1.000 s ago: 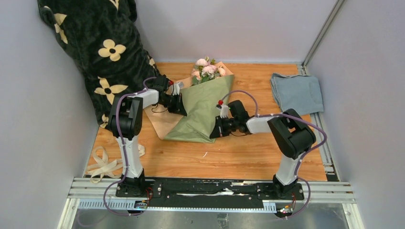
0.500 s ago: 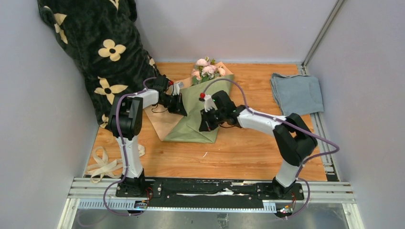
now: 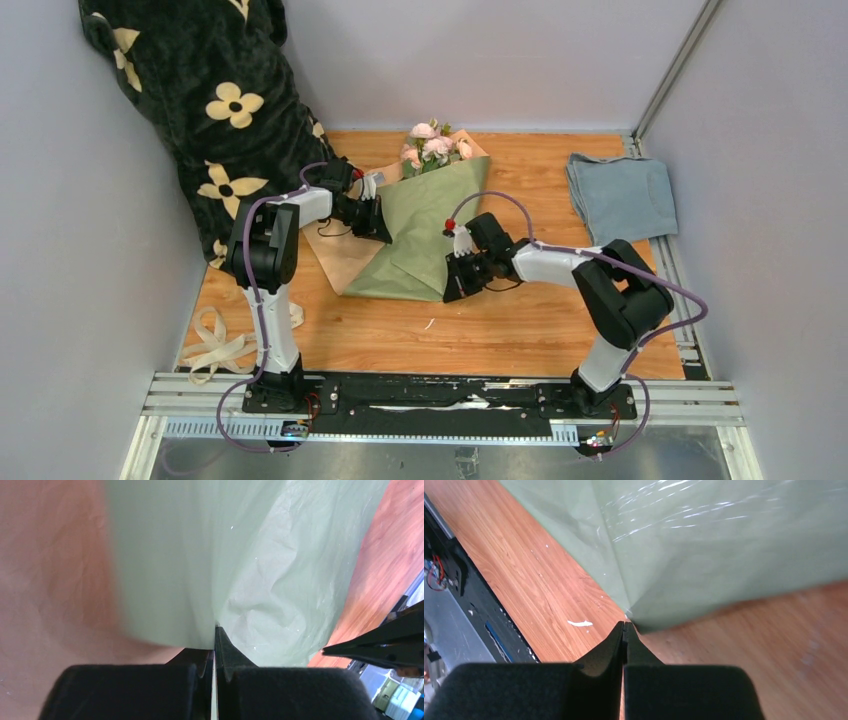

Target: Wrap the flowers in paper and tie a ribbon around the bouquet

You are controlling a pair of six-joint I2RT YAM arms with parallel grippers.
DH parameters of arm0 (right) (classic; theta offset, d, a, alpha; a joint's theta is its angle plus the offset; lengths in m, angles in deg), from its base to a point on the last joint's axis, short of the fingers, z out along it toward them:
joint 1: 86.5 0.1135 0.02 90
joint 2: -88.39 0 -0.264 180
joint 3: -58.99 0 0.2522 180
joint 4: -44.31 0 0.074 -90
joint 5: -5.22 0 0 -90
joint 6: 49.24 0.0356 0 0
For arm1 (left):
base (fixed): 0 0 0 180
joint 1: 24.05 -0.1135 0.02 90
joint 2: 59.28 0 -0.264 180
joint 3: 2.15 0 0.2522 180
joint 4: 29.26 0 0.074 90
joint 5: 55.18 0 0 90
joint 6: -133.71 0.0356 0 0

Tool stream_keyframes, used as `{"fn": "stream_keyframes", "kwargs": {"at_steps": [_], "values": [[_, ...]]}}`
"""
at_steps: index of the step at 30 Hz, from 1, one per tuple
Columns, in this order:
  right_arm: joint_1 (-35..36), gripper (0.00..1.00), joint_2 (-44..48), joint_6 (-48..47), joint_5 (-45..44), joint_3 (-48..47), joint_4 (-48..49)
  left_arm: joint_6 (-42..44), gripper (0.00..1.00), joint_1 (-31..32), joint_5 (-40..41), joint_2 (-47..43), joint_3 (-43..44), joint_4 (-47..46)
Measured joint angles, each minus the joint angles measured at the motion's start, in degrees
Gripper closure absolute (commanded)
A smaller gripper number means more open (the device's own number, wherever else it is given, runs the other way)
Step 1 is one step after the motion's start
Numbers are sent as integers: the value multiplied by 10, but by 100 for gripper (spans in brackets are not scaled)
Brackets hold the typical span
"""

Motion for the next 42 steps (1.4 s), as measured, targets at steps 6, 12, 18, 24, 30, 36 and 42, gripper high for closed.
{"fn": "stream_keyframes", "kwargs": {"at_steps": [6,12,18,24,30,36,42], "values": [[-24,100,7,3,-1,-99,-47,0,100,1,3,0,0,0],[-24,100,-127,49,8,-277,14,-1,100,2,7,-2,0,1],[-26,100,-262,104,32,-320,37,10,57,6,24,-4,8,16],[-26,100,-250,135,12,-286,73,70,19,12,66,-29,49,125],[-25,100,-230,157,-9,-240,128,97,7,-77,123,-181,-36,176],[-24,100,-219,163,-18,-219,145,89,6,-225,171,-241,-107,176],[-23,100,-208,163,-26,-202,156,83,11,-216,156,-175,-126,178]]}}
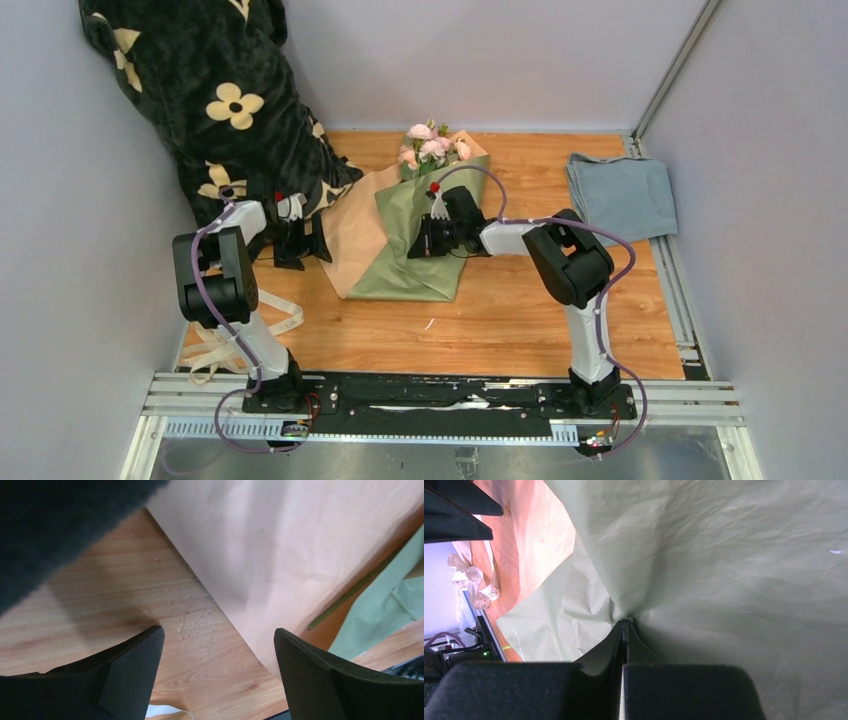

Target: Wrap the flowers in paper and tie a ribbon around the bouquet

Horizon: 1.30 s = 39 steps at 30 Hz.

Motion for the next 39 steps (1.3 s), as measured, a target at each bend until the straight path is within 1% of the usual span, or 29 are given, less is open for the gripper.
{"fn": "stream_keyframes", "kwargs": {"at_steps": [2,6,8,12,15,17,19,21,25,29,32,35,37,39], "values": [[0,100,6,0,-3,8,0,-6,15,0,-15,11,8,3],[0,100,12,0,-9,15,0,-15,31,-2,-49,32,17,6],[0,100,14,0,-11,16,-1,-21,36,-1,-75,44,21,4],[0,100,22,-1,-16,27,0,-24,36,14,-115,58,22,-7],[0,100,38,-1,-23,50,2,-27,37,48,-127,59,21,-8],[-1,100,53,-1,-24,73,8,-28,41,78,-134,62,21,-10],[-3,100,71,0,-28,103,18,-27,47,100,-139,66,22,-12],[-5,100,92,2,-33,134,31,-27,51,116,-141,68,22,-12],[-12,100,141,10,-44,208,56,-15,52,141,-141,68,19,-14],[-19,100,163,16,-47,236,61,4,52,150,-139,55,11,-17],[-20,100,163,18,-46,237,60,20,49,151,-134,38,10,-13],[-20,100,163,18,-46,233,56,55,50,152,-110,3,21,18],[-20,100,161,18,-44,229,50,88,52,160,-73,-46,39,48],[-21,100,160,19,-43,225,45,117,57,195,-34,-112,52,64]]}}
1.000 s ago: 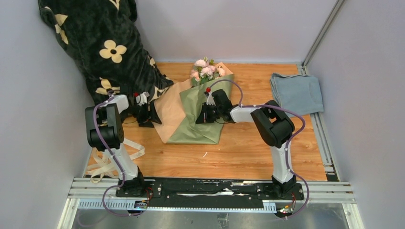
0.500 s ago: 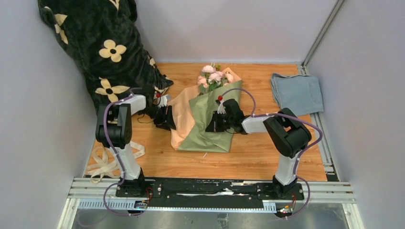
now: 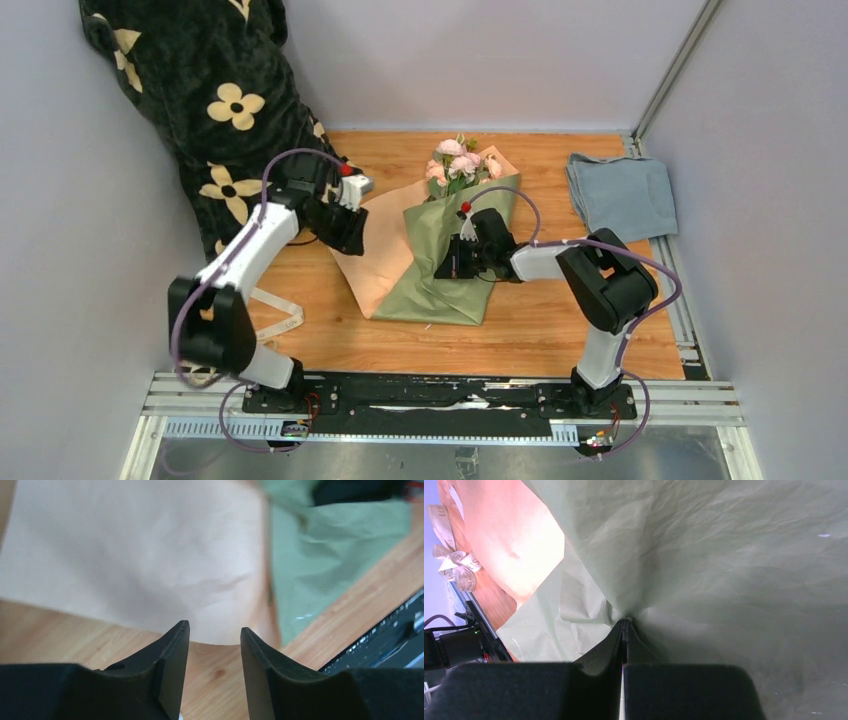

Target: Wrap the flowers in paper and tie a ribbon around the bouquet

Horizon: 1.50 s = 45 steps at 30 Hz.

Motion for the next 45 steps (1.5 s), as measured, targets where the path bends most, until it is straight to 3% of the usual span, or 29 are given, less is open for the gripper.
{"fn": "stream_keyframes", "kwargs": {"at_steps": [2,4,7,10,14,20,23,30,42,45], "values": [[-1,100,-3,1,4,-3,-1,24,65,69,28,-67,3,3],[-2,100,-9,4,11,-7,0,56,68,191,34,-121,-2,3],[-6,100,-20,13,26,-14,6,91,77,318,40,-120,-21,1],[-10,100,-26,19,38,-14,15,129,88,382,70,-58,-48,-21],[-12,100,-30,27,46,-14,21,160,91,389,133,12,-78,-77],[-14,100,-30,31,46,-10,28,233,92,398,150,18,-121,-132],[-14,100,-30,31,46,-10,28,275,94,415,163,20,-165,-131],[-14,100,-31,31,46,-10,30,327,97,434,197,26,-164,-118],[-15,100,-32,29,47,-10,28,362,97,438,298,-66,-264,-116],[-15,100,-32,28,47,-10,28,354,89,418,309,-96,-285,-98]]}}
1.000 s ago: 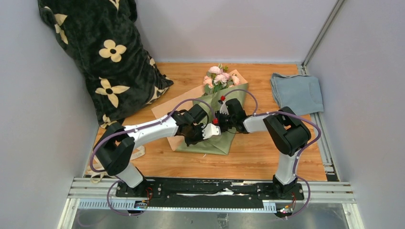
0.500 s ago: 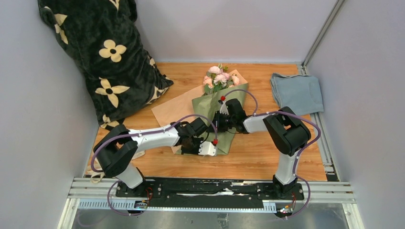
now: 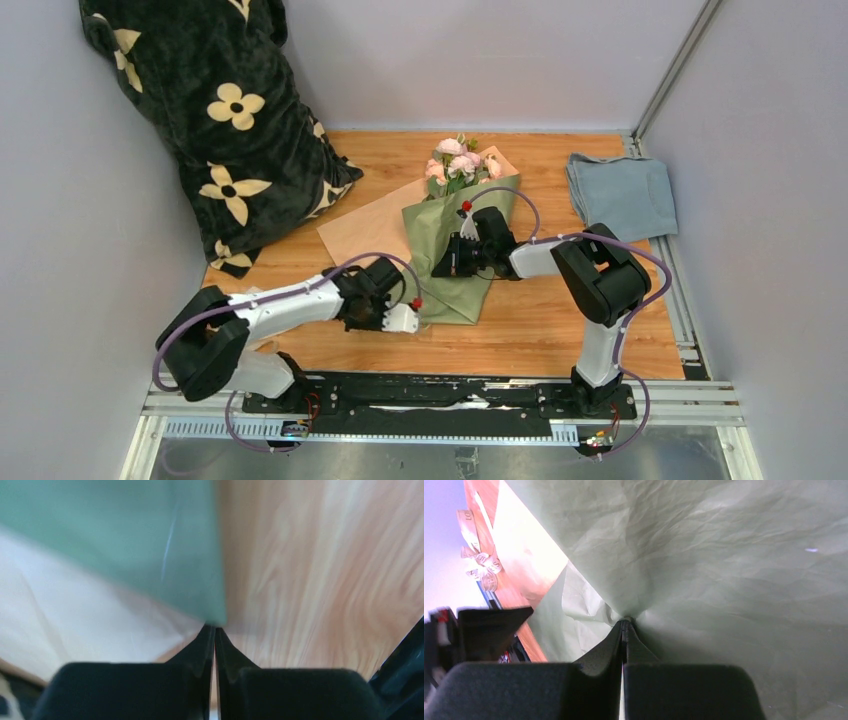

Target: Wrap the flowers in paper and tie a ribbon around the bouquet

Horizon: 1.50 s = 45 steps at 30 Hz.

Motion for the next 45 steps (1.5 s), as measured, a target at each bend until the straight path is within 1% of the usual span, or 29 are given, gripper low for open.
{"fn": "stream_keyframes", "kwargs": {"at_steps": [1,2,3,4,5,6,7,8,10,12,14,17,20,22,26,30,32,33,34,36,37,38,39,43,45], "values": [[0,100,0,0,0,0,0,-6,86,-26,-16,-9,0,12],[0,100,0,-1,0,0,0,-15,84,-65,-31,-23,4,31],[0,100,0,-1,0,0,0,-24,71,-108,-39,-35,10,44],[0,100,-1,-2,1,0,0,-43,58,-169,-67,-49,26,58],[0,100,-1,-2,2,0,0,-56,48,-210,-80,-59,42,64],[-1,100,-2,-2,3,-1,0,-83,42,-262,-112,-70,64,66],[-1,100,-2,-2,4,-1,0,-103,37,-297,-133,-78,80,64],[-2,100,-2,-2,5,-1,0,-129,32,-336,-158,-88,96,58],[-2,100,-4,-2,7,-3,-1,-168,25,-384,-191,-96,115,47],[-2,100,-6,-4,9,-7,-3,-209,20,-411,-216,-92,124,38],[-2,100,-8,-5,9,-10,-6,-264,19,-437,-252,-72,127,30],[-2,100,-8,-5,9,-11,-8,-346,23,-484,-314,-26,128,16],[-3,100,-9,-5,10,-15,-14,-420,23,-516,-355,26,124,-2],[-3,100,-10,-6,11,-19,-21,-466,22,-521,-368,42,96,-35],[-3,100,-11,-8,11,-25,-33,-524,24,-520,-388,64,35,-70],[-3,100,-11,-9,11,-28,-39,-553,29,-521,-430,99,41,-89],[-3,100,-11,-9,10,-30,-42,-562,36,-521,-446,119,50,-95],[-3,100,-11,-10,10,-31,-44,-564,42,-521,-452,130,57,-96],[-3,100,-11,-10,10,-31,-45,-566,52,-521,-457,136,60,-96],[-3,100,-11,-12,10,-32,-47,-563,69,-521,-460,150,64,-102],[-3,100,-11,-13,10,-32,-48,-566,86,-521,-461,153,64,-103],[-3,100,-11,-13,10,-32,-48,-564,98,-521,-457,155,64,-104],[-3,100,-11,-14,10,-32,-48,-559,100,-521,-454,155,64,-104],[-3,100,-11,-17,10,-32,-48,-555,100,-513,-452,143,64,-101],[-3,100,-11,-17,11,-33,-48,-544,100,-490,-446,111,77,-83]]}}
